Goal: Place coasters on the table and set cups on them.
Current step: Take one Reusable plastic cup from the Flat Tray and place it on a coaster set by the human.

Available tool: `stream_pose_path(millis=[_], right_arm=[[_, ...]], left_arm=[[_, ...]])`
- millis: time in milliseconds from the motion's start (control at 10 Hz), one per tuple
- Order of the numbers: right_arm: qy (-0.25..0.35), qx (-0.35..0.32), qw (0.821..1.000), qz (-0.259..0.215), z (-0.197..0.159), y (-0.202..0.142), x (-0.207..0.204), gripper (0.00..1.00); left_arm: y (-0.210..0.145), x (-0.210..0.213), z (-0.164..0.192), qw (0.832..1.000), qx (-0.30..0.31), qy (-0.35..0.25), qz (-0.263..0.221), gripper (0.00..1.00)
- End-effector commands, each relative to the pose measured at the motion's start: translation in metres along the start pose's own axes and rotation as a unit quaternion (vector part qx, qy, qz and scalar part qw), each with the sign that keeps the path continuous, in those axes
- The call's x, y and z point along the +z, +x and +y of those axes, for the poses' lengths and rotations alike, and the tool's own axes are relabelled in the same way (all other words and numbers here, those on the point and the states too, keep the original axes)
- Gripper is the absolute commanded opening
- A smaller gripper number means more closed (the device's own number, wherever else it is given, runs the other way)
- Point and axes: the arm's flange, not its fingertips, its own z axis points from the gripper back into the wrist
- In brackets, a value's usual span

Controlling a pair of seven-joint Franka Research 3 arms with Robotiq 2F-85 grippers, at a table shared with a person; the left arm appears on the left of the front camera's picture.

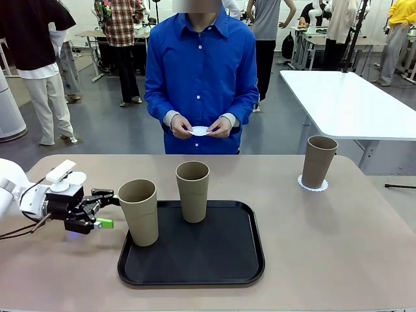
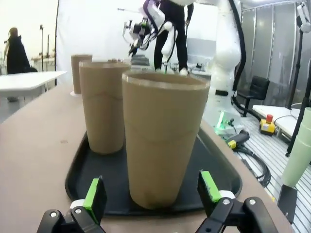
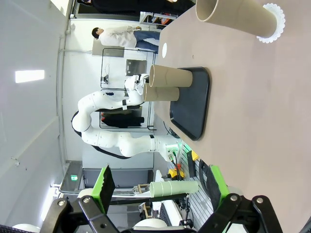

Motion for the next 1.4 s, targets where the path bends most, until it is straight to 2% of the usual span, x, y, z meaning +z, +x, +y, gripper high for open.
stream_pose_path(millis=[0, 1300], right_arm=[[-0.002, -0.006, 1.000, -0.001, 0.000, 0.001, 0.000, 1.00], [-0.002, -0.006, 1.000, -0.001, 0.000, 0.001, 0.000, 1.00]], left_arm=[[0.003, -0.006, -0.004, 1.000, -0.004, 0.002, 0.025, 1.00], [0.008, -0.036, 0.008, 0.999, 0.001, -0.027, 0.038, 1.00]])
